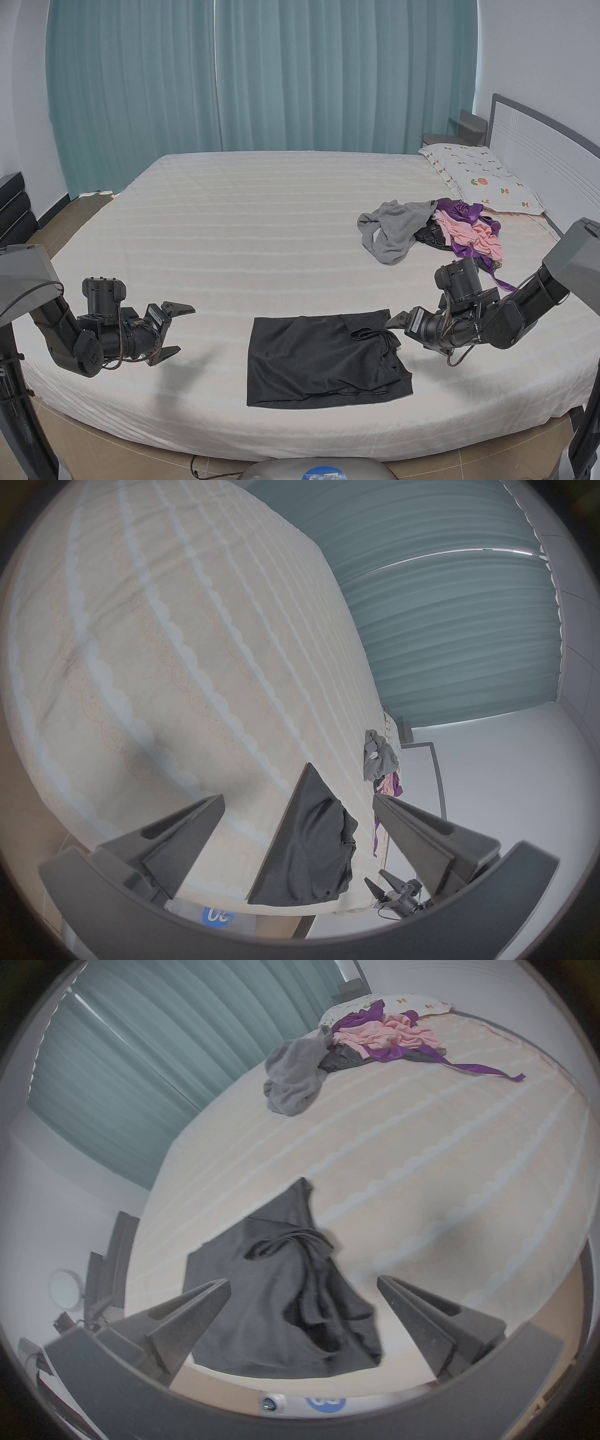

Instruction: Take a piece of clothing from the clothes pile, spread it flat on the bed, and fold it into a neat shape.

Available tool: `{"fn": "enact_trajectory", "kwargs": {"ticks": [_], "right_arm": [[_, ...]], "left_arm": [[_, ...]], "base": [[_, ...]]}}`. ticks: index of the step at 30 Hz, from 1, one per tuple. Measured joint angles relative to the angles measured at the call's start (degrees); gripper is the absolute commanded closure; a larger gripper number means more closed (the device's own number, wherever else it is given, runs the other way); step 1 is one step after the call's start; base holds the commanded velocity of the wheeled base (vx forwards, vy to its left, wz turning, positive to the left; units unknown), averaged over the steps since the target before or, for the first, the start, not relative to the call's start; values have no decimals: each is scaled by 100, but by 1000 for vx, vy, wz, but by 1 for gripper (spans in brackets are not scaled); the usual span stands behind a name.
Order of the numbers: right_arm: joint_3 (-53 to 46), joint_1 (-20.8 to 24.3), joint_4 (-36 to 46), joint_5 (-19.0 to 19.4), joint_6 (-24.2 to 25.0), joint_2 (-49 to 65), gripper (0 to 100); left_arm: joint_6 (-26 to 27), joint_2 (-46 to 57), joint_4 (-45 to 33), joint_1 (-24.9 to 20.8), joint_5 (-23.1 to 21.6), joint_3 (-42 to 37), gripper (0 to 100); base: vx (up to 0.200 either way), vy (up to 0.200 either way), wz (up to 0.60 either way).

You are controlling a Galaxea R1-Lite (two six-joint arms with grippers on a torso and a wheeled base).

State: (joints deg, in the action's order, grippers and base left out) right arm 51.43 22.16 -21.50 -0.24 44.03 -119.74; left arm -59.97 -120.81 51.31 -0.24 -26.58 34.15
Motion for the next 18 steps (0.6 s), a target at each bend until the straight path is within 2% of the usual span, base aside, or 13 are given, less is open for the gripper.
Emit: {"fn": "enact_trajectory", "kwargs": {"ticks": [7,18], "right_arm": [[736,496,-2,201,389,-383,0],[1929,877,328,746,402,-1281,0]], "left_arm": [[-2,-11,0,-2,46,16,0],[13,-20,0,-9,74,11,0]], "base": [[0,0,0],[0,0,0]]}}
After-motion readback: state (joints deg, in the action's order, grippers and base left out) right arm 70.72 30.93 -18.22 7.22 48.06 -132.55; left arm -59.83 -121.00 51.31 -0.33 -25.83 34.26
